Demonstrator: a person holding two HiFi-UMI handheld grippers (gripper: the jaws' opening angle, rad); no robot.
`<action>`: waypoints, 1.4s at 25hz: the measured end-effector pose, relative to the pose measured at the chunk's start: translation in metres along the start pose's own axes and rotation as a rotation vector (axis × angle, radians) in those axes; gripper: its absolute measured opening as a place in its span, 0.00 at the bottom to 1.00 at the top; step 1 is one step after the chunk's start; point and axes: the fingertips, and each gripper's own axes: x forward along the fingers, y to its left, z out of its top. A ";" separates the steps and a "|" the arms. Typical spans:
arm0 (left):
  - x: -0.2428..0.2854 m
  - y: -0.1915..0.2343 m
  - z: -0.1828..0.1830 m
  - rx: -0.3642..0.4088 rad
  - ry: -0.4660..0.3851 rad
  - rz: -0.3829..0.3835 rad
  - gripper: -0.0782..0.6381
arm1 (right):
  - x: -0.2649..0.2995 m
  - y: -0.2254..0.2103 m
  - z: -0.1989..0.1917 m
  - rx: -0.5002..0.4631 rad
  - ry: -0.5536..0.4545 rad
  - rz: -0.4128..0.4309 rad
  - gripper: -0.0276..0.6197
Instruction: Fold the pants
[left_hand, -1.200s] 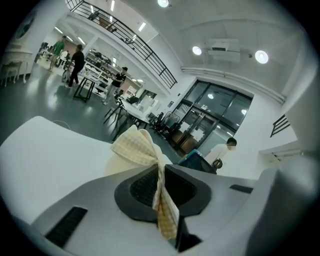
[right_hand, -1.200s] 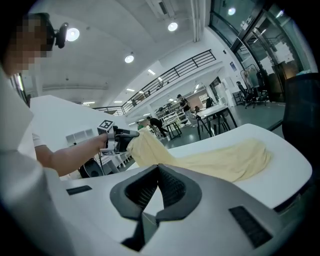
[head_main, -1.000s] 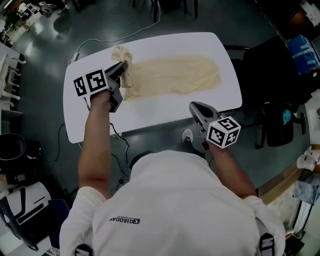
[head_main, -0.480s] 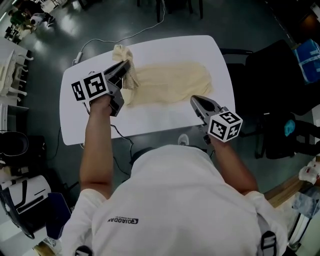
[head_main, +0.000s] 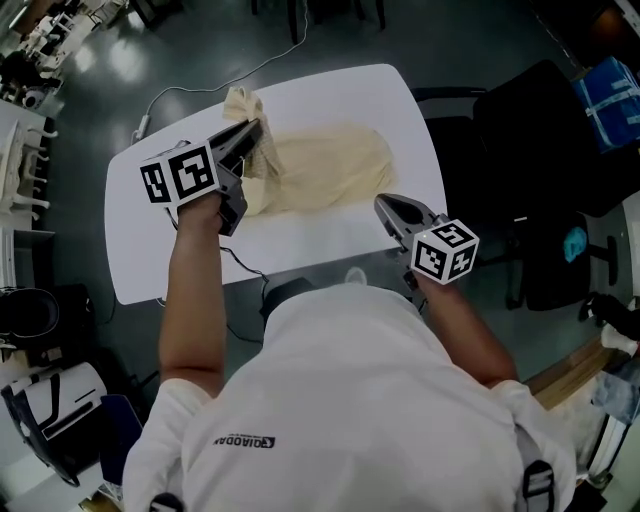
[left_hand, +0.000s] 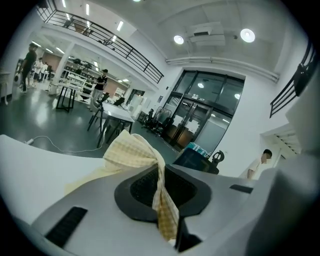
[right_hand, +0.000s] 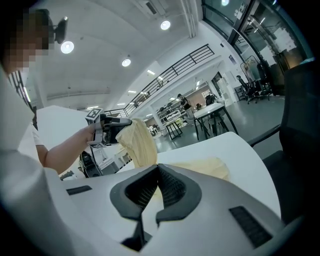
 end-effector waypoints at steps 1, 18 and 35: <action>0.008 -0.004 -0.004 0.006 0.018 -0.003 0.19 | -0.004 -0.005 -0.001 0.008 -0.003 -0.008 0.07; 0.148 -0.037 -0.066 0.038 0.255 -0.033 0.19 | -0.040 -0.052 -0.011 0.084 -0.069 -0.124 0.07; 0.267 -0.037 -0.153 0.023 0.428 0.021 0.20 | -0.081 -0.101 -0.021 0.133 -0.085 -0.252 0.07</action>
